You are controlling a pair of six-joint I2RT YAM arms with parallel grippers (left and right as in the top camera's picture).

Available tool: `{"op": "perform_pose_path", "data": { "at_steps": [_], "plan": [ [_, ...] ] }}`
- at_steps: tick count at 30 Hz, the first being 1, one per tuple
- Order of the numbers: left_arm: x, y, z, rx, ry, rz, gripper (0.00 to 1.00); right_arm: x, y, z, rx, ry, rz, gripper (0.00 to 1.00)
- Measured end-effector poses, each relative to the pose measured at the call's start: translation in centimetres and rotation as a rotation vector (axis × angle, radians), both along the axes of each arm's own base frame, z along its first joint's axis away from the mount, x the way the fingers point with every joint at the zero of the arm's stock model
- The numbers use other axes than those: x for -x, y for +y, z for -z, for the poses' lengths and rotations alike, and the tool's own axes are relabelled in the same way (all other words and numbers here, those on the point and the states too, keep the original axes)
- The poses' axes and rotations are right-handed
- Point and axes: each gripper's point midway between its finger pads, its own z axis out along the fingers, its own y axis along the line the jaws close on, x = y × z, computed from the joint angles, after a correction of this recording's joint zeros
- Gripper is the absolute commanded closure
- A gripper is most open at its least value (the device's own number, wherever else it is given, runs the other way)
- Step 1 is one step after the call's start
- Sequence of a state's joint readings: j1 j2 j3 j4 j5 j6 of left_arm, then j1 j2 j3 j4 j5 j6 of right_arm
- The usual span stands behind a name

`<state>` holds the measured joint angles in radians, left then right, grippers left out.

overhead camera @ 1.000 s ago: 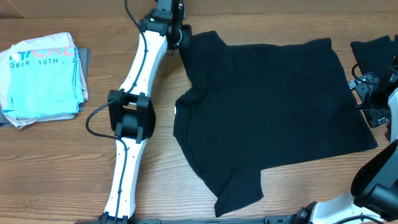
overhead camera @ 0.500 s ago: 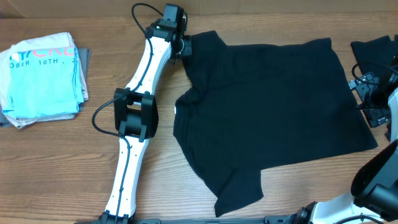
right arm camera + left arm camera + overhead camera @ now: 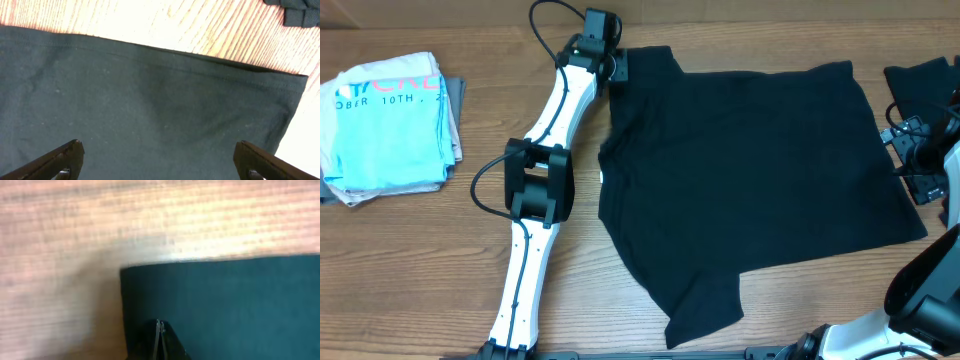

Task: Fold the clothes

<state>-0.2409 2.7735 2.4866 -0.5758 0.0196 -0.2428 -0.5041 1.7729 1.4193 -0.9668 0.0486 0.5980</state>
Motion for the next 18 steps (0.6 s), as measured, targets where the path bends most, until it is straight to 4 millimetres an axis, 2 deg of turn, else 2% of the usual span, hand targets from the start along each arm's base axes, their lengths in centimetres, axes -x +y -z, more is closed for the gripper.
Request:
{"op": "perform_pose_path", "data": {
  "at_steps": [5,10,16,18],
  "plan": [
    [-1.8,-0.1,-0.1,0.000,-0.114,0.006,0.91,0.0,0.0,0.0,0.000,0.000,0.000,0.00],
    [-2.8,0.0,-0.4,-0.037,-0.188,0.040,0.85,0.0,0.0,0.0,0.000,0.000,0.000,0.00],
    [-3.3,1.7,-0.9,-0.076,-0.198,0.040,0.87,0.0,0.0,0.0,0.000,0.000,0.000,0.00],
    [-3.5,2.2,-1.9,-0.085,-0.199,0.036,0.86,0.0,0.0,0.0,0.000,0.000,0.001,0.00]
  ]
}}
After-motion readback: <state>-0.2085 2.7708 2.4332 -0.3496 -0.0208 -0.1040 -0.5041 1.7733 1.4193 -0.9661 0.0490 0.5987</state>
